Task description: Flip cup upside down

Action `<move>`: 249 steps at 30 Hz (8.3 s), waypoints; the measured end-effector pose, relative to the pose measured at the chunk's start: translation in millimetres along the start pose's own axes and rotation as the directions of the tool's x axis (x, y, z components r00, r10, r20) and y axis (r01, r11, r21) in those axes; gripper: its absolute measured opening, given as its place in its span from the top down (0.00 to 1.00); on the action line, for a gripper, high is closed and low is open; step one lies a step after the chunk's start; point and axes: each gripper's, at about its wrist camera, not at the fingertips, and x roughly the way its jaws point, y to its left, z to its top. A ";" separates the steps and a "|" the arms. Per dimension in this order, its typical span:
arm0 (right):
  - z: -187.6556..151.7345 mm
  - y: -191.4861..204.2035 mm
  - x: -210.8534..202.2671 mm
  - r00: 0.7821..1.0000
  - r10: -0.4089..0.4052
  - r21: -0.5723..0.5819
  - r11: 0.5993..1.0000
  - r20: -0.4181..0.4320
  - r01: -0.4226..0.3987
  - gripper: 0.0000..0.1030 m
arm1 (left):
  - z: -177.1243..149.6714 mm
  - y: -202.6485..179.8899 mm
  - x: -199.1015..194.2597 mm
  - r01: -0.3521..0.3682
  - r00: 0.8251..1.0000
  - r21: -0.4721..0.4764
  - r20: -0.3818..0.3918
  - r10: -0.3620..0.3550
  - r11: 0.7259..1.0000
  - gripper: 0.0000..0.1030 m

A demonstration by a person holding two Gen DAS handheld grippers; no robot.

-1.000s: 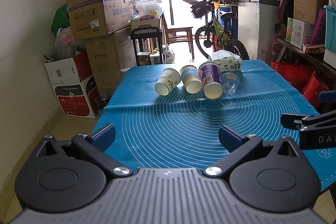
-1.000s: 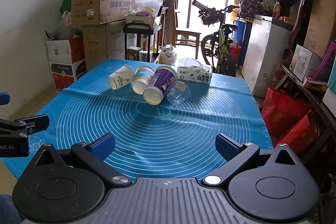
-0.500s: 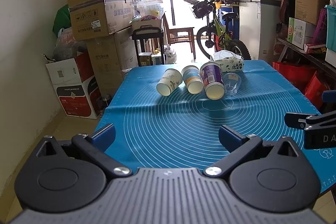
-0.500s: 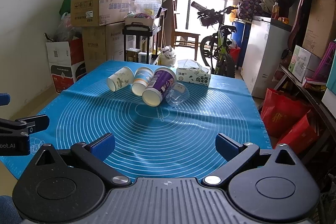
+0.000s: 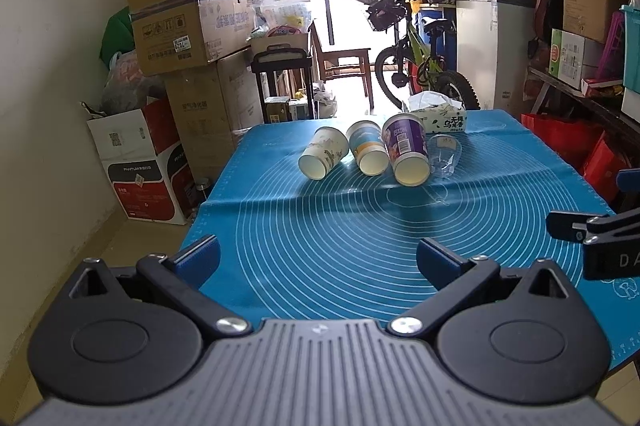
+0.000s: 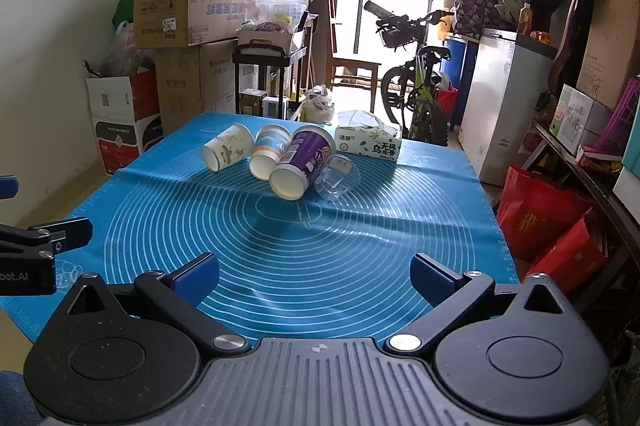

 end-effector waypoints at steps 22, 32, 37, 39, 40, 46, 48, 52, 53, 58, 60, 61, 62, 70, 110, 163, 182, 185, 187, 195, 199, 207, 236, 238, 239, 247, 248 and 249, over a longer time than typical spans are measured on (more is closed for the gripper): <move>29.2 -12.2 50.1 0.999 0.019 -0.019 1.000 0.033 -0.018 0.00 | 36.8 5.5 56.3 -0.011 1.000 0.027 0.014 0.011 1.000 0.00; 62.4 -34.4 112.0 0.999 0.034 0.013 0.999 0.006 -0.034 0.00 | 61.6 -4.8 135.6 -0.008 1.000 0.079 0.011 0.007 0.997 0.00; 70.4 -44.3 148.9 1.000 0.022 0.005 1.000 -0.022 -0.022 0.00 | 68.5 -3.0 183.9 0.004 1.000 0.078 -0.020 -0.003 0.997 0.00; 72.1 -49.6 165.3 0.999 0.023 0.017 1.000 -0.042 -0.022 0.00 | 73.1 -1.6 205.6 -0.007 0.999 0.094 -0.036 0.010 0.996 0.00; 72.4 -51.6 172.7 0.999 0.023 0.019 1.000 -0.048 -0.022 0.00 | 75.7 -1.4 215.6 -0.013 0.999 0.105 -0.047 0.018 0.994 0.00; 66.0 -53.8 197.5 0.998 0.032 0.008 0.999 -0.051 -0.032 0.00 | 85.7 8.6 277.1 -0.024 0.993 0.098 -0.109 0.034 0.995 0.01; 62.0 -55.3 203.7 0.997 0.045 0.021 0.999 -0.060 -0.044 0.00 | 88.8 9.5 294.1 -0.009 0.990 0.103 -0.142 0.023 0.995 0.01; 53.6 -57.9 211.8 0.996 0.039 0.022 0.999 -0.086 -0.037 0.00 | 86.9 8.2 318.5 0.000 0.981 0.139 -0.193 0.028 0.990 0.01; 51.6 -58.9 212.4 0.996 0.040 0.021 0.999 -0.086 -0.039 0.00 | 86.1 7.0 322.8 0.002 0.980 0.156 -0.199 0.030 0.988 0.01; 44.7 -65.7 214.2 0.995 0.051 0.045 0.998 -0.081 -0.047 0.00 | 87.3 4.0 328.0 0.031 0.983 0.159 -0.182 -0.002 0.987 0.03; 42.6 -66.4 213.6 0.995 0.053 0.048 0.998 -0.084 -0.049 0.00 | 85.2 2.7 330.9 0.056 0.978 0.149 -0.208 -0.024 0.987 0.33; 41.7 -66.0 212.9 0.995 0.053 0.045 0.998 -0.085 -0.049 0.00 | 86.9 3.0 336.5 0.066 0.973 0.143 -0.227 -0.032 0.988 0.37; 40.8 -65.5 211.9 0.995 0.053 0.042 0.998 -0.087 -0.049 0.00 | 85.6 2.8 336.6 0.060 0.973 0.142 -0.227 -0.026 0.988 0.37; 38.6 -68.8 200.4 0.995 0.044 0.051 0.998 -0.084 -0.040 0.00 | 87.7 8.4 322.2 0.069 0.968 0.067 -0.245 -0.050 0.995 0.40; 3.1 -48.1 140.4 0.986 0.027 -0.041 0.999 -0.166 -0.034 0.00 | 4.3 -56.9 175.7 0.107 0.946 -0.025 -0.306 -0.110 0.994 0.20; -59.8 160.2 171.6 0.981 0.151 -0.763 -0.646 -0.125 0.002 0.07 | -50.9 54.9 123.1 0.115 0.968 -0.080 -0.214 -0.130 0.990 0.08; -23.1 160.6 171.3 0.968 0.158 -0.947 -0.288 -0.195 -0.144 0.51 | -44.5 64.2 131.1 0.126 0.972 -0.119 -0.184 -0.146 0.985 0.08; 5.0 148.4 166.7 0.966 0.203 -0.987 -0.007 -0.157 -0.159 0.51 | -36.6 60.0 132.4 0.124 0.974 -0.124 -0.172 -0.145 0.984 0.08; 25.8 126.6 167.1 0.968 0.220 -0.972 0.176 -0.116 -0.156 0.52 | -32.0 56.5 132.1 0.123 0.977 -0.124 -0.159 -0.142 0.985 0.08; 52.2 42.4 171.5 0.959 0.284 -0.447 0.859 0.007 -0.251 0.52 | -21.6 42.2 131.3 0.121 0.981 -0.137 -0.137 -0.140 0.983 0.08; 31.9 -3.3 169.7 0.969 0.246 -0.149 0.960 0.036 -0.238 0.52 | -20.4 33.9 130.7 0.108 0.983 -0.126 -0.131 -0.125 0.986 0.08; -7.4 -11.4 193.6 0.980 0.197 0.123 0.972 0.028 -0.199 0.52 | -22.1 19.6 131.2 0.097 0.985 -0.099 -0.133 -0.110 0.990 0.08; -24.7 -10.4 91.8 0.992 0.085 0.074 0.993 0.089 -0.092 0.00 | -23.3 12.5 83.2 0.095 0.991 -0.131 -0.080 -0.106 0.987 0.08; -28.3 -11.3 75.0 0.993 0.073 0.077 0.994 0.095 -0.081 0.00 | -24.0 11.8 74.6 0.090 0.993 -0.131 -0.066 -0.099 0.987 0.08; -30.3 -12.1 69.1 0.993 0.073 0.084 0.993 0.094 -0.081 0.00 | -24.8 11.6 69.5 0.090 0.993 -0.127 -0.060 -0.098 0.988 0.08; -50.8 -7.4 28.6 0.994 0.066 0.074 0.995 0.082 -0.072 0.00 | -32.8 11.8 37.7 0.088 0.995 -0.106 -0.038 -0.092 0.990 0.08; -52.7 -7.2 24.7 0.995 0.070 0.075 0.994 0.075 -0.075 0.00 | -34.1 11.9 34.2 0.089 0.995 -0.106 -0.036 -0.093 0.990 0.08; -54.5 -7.1 21.2 0.995 0.071 0.075 0.994 0.071 -0.077 0.00 | -35.3 11.7 31.1 0.090 0.995 -0.107 -0.035 -0.094 0.990 0.08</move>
